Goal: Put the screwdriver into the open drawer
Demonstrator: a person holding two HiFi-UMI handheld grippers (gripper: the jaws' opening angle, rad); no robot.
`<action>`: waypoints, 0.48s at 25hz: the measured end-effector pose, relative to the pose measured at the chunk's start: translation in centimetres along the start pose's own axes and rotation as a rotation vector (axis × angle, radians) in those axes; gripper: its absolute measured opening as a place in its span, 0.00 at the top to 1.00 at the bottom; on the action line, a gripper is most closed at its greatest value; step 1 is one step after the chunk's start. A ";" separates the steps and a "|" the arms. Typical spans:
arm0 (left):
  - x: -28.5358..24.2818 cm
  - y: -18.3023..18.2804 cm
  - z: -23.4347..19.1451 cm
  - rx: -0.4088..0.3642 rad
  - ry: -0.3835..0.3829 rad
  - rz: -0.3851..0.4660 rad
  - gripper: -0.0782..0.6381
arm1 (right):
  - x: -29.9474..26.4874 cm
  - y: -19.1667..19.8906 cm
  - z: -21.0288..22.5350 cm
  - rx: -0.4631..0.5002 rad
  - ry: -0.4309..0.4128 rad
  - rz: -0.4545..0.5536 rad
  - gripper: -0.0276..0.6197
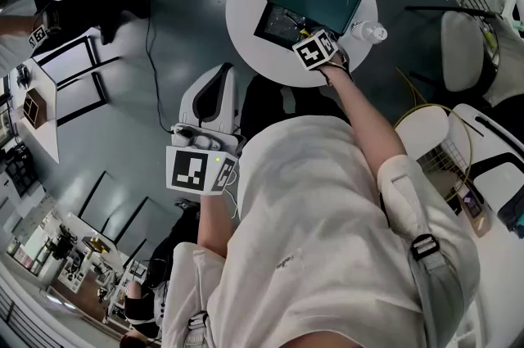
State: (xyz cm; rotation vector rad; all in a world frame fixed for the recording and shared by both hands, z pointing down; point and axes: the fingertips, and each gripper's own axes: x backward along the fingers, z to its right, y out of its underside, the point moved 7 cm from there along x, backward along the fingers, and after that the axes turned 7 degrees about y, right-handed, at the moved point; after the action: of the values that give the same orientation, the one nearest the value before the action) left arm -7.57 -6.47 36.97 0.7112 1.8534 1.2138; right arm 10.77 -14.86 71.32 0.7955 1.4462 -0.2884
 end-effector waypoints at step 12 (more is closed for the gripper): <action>-0.9 -0.3 0.6 -0.008 0.026 0.011 0.88 | 2.5 -0.5 0.8 -0.016 -0.002 0.087 0.83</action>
State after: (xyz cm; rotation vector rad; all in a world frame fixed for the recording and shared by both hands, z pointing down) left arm -6.65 -7.03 36.83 0.7051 1.8678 1.2420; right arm 11.45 -15.01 68.70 0.8430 1.4063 -0.2109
